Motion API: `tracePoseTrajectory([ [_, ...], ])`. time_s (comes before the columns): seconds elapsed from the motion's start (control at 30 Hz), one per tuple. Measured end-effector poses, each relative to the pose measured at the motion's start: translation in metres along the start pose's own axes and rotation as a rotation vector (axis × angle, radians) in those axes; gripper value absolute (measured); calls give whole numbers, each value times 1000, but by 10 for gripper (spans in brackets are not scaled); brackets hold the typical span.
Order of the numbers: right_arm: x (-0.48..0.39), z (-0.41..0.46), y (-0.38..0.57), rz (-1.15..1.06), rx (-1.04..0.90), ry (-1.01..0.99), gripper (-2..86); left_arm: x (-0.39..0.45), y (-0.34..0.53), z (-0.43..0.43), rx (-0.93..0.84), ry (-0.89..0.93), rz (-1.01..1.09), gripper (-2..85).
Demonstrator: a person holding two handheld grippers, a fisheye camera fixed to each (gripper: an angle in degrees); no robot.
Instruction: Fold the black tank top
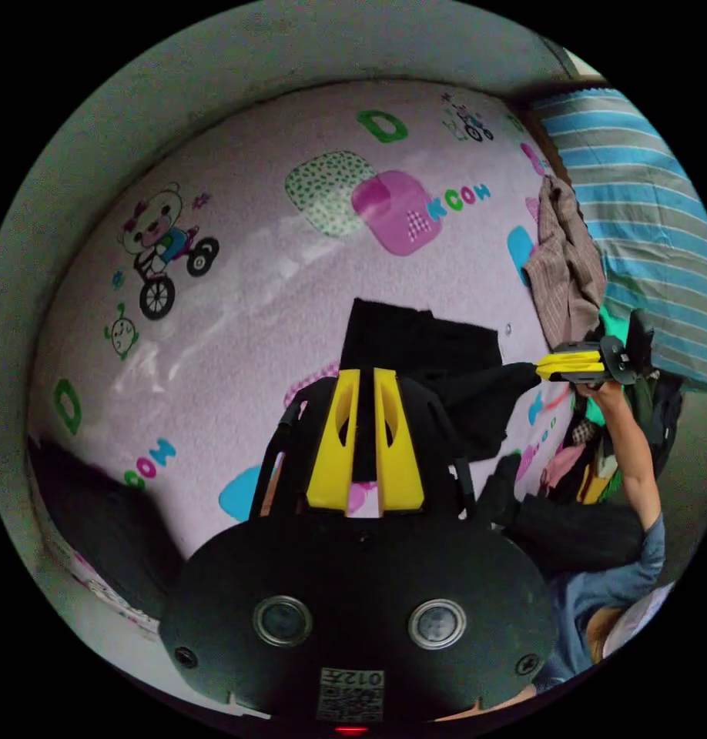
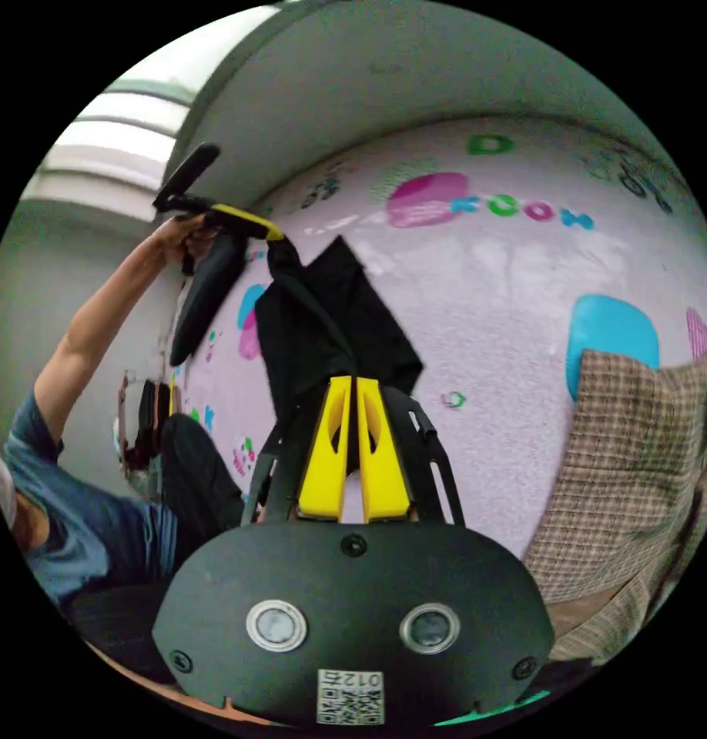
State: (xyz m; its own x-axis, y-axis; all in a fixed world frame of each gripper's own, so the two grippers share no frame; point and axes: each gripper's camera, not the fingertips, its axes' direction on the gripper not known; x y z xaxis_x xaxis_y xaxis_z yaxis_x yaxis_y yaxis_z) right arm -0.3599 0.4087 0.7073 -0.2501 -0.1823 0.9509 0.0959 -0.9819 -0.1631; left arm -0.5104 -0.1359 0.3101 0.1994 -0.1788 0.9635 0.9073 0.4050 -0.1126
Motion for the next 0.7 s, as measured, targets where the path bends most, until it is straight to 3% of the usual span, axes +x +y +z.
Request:
tracePoseTrajectory([
  [0.17, 46, -26, 2, 205, 100, -39, 49, -15, 10, 7, 182, 29, -65, 26],
  [0.4, -6, -60, 25, 54, 28, 49, 52, -11, 88, 44, 110, 24, 34, 44],
  [0.57, -60, -62, 22, -103, -75, 258, 47, 16, 118, 80, 94, -43, 55, 52],
  [0.7, -63, -82, 1, -34, -34, 255, 26, 43, 125, 97, 147, -147, 40, 54],
])
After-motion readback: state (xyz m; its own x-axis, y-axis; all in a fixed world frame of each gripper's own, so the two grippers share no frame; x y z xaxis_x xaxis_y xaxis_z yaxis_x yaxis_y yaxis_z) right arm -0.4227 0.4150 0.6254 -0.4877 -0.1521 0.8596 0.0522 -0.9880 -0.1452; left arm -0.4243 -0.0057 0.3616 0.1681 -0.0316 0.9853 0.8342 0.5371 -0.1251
